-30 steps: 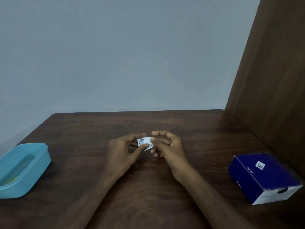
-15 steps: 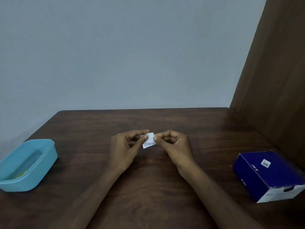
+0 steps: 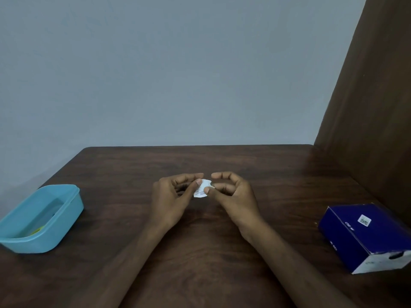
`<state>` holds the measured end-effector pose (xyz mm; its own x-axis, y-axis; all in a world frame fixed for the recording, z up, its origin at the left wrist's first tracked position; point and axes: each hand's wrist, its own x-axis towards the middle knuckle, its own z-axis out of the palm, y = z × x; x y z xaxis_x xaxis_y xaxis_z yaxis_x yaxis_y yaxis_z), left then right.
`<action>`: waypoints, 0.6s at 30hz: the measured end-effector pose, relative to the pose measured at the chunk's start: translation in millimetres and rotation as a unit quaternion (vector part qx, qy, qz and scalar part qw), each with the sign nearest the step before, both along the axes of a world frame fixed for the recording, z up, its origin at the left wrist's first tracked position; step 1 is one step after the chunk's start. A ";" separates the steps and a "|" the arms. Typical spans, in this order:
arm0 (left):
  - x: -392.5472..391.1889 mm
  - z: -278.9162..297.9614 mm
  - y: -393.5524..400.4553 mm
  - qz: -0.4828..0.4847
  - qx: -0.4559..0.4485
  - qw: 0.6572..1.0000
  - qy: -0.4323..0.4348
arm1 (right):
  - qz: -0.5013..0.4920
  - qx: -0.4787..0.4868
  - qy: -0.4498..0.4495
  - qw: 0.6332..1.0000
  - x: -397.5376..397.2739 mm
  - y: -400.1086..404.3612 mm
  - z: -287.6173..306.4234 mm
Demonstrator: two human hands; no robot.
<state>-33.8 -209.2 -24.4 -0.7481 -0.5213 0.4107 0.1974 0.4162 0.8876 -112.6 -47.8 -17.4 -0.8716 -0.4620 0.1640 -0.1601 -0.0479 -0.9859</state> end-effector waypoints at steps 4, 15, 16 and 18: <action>-1.4 1.1 3.2 -0.024 0.045 0.999 0.010 | -0.018 -0.053 -0.058 0.997 2.7 -1.4 2.2; -2.3 -0.5 4.7 -0.013 0.022 1.000 0.009 | -0.081 0.017 0.087 0.993 -2.4 1.5 -0.4; -1.5 -0.6 5.2 -0.012 -0.001 1.000 0.010 | -0.076 0.036 0.113 0.990 -1.7 1.2 -0.9; -0.4 -0.3 6.2 -0.009 -0.019 1.000 0.013 | -0.070 0.071 0.158 0.982 0.2 0.7 -1.4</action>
<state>-34.2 -203.0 -24.6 -0.7456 -0.4916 0.4499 0.2278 0.4464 0.8653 -112.4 -47.0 -18.8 -0.8445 -0.3790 0.3785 -0.4539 0.1311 -0.8814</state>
